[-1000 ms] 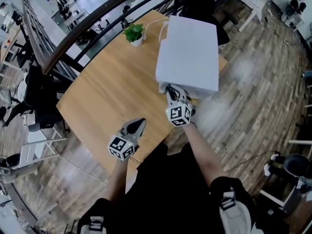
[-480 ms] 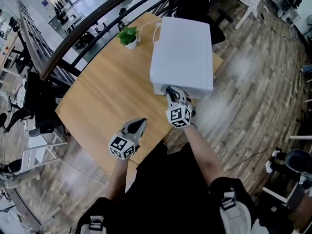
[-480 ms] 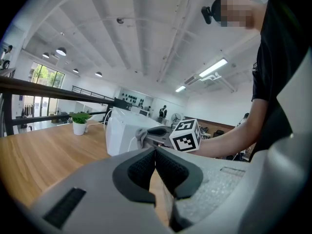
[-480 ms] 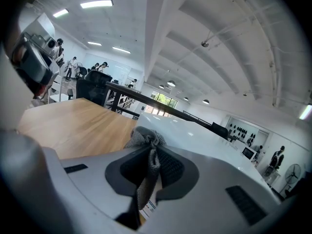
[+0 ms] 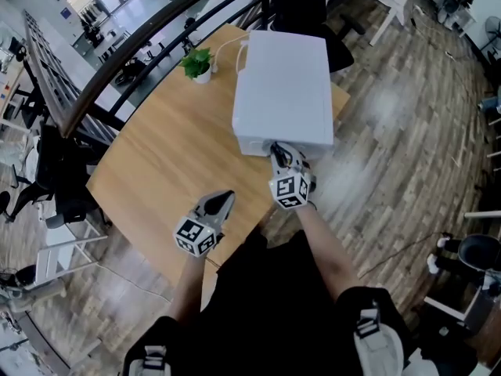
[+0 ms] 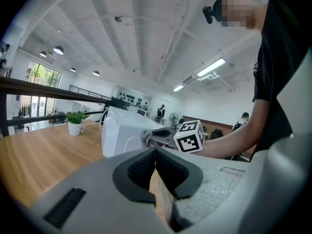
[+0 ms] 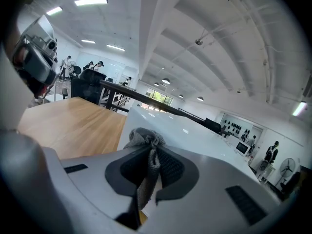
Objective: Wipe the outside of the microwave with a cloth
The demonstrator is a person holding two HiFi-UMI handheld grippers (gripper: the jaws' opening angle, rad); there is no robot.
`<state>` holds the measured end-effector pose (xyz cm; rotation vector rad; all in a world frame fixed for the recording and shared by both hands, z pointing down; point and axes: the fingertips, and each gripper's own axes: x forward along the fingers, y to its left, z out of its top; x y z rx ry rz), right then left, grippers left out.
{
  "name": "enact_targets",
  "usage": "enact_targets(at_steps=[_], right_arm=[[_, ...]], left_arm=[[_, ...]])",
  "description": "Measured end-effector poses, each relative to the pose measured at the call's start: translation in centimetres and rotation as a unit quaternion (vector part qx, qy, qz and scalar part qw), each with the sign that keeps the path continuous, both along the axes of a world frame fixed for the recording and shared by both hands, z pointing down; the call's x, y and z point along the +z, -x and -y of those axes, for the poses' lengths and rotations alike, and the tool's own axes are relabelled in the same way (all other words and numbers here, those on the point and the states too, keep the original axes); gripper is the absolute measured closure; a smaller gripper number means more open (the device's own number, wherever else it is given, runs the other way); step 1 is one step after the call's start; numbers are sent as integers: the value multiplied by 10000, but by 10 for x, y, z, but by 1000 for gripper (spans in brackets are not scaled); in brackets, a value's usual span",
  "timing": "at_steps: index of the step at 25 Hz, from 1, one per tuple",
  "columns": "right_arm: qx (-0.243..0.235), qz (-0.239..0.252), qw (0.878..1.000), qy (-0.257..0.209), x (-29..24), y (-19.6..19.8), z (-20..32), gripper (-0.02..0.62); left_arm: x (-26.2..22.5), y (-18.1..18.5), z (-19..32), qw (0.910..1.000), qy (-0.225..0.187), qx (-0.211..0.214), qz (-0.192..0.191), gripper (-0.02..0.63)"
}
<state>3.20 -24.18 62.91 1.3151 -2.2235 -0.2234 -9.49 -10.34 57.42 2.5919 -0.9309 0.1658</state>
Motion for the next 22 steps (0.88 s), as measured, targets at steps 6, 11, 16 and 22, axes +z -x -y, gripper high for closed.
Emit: enact_targets(at_steps=[6,11,16,22], right_arm=[[194,-53,9998,-10,-1,-28,-4,563],[419,-72,9991,-36,0,-58,-8,563],[650,-108,9978,3,0,-88,-13,561],[950,-159,9954,-12,-4,-123,-19,561]], left_arm=[[-3,-15,2,9999,-8,142,-6,603],[-2,-24,3,9997,1,225,-12,603],[-3,-34,3,9995,-10,315,-36,603],[-2,-43,0,9990,0,447,-73,603]])
